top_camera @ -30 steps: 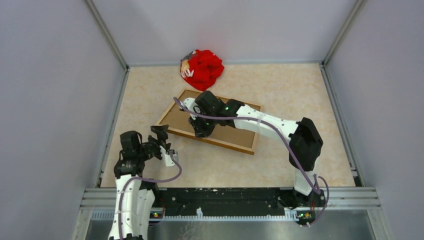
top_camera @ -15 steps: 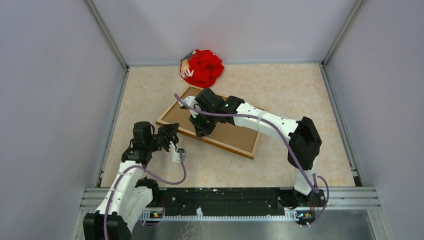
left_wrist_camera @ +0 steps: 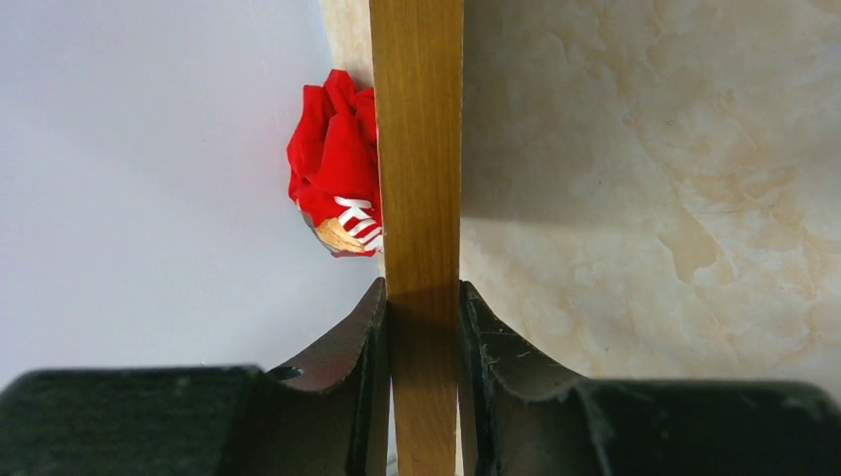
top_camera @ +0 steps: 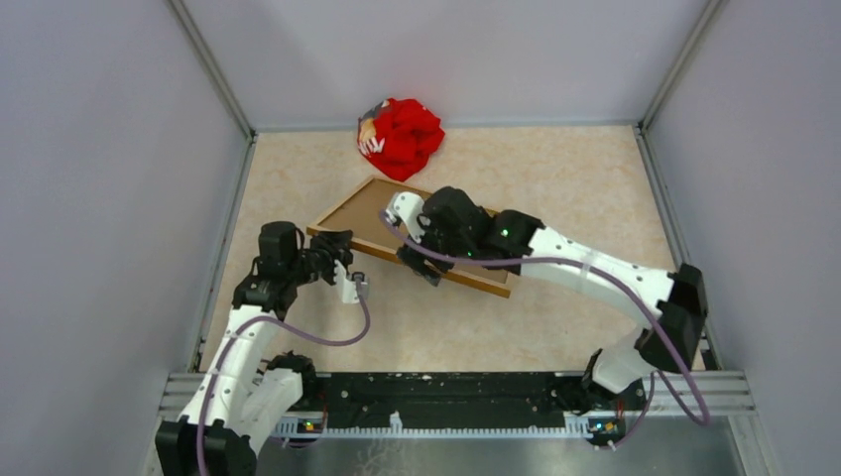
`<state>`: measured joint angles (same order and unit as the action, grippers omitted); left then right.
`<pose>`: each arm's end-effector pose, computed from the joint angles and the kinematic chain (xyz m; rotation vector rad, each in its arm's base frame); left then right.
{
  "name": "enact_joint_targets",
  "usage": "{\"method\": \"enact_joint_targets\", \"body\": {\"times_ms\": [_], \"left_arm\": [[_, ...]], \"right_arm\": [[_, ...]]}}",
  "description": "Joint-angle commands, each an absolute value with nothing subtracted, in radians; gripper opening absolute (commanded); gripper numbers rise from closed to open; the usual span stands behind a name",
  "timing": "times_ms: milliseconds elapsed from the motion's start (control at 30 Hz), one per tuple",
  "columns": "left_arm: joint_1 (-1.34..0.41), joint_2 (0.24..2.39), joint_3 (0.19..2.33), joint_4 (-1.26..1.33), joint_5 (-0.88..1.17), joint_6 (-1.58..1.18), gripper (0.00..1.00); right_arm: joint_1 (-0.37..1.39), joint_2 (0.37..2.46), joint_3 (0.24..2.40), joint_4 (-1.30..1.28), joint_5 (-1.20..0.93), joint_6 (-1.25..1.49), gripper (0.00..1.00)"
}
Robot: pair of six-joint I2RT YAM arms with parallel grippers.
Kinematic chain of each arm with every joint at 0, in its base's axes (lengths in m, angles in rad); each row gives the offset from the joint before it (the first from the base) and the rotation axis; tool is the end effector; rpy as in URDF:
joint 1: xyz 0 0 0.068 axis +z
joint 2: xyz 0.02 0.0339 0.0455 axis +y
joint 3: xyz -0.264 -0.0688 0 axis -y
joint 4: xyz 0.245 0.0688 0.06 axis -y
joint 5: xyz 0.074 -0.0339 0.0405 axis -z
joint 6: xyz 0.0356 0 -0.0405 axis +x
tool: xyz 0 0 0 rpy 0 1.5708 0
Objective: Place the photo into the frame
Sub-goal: Turn over the photo frame at the center of the board.
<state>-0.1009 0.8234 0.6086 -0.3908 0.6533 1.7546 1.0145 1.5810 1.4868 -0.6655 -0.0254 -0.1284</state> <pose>0.1737 -0.0393 0.2553 1.8342 0.9257 0.3157 0.1849 0.2992 0.3387 -1.2973 1.9935 0.4651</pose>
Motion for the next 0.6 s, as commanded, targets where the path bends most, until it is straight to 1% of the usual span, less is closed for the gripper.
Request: {"method": "enact_joint_targets", "body": {"times_ms": [0, 167, 333, 433, 567], "left_arm": [[-0.104, 0.806, 0.705, -0.396, 0.718, 1.687, 0.03], [-0.104, 0.782, 0.709, -0.406, 0.732, 1.674, 0.03], [-0.104, 0.781, 0.721, -0.420, 0.724, 1.653, 0.03], [-0.104, 0.776, 0.721, -0.418, 0.728, 1.644, 0.04], [-0.104, 0.761, 0.720, -0.399, 0.732, 1.610, 0.07]], "right_arm": [[1.119, 1.466, 1.359, -0.570, 0.177, -0.261, 0.73], [1.155, 1.519, 1.336, -0.575, 0.327, -0.325, 0.73], [1.174, 1.577, 1.329, -0.543, 0.398, -0.380, 0.72], [1.175, 1.610, 1.328, -0.508, 0.465, -0.400, 0.66], [1.175, 1.616, 1.318, -0.455, 0.508, -0.414, 0.47]]}}
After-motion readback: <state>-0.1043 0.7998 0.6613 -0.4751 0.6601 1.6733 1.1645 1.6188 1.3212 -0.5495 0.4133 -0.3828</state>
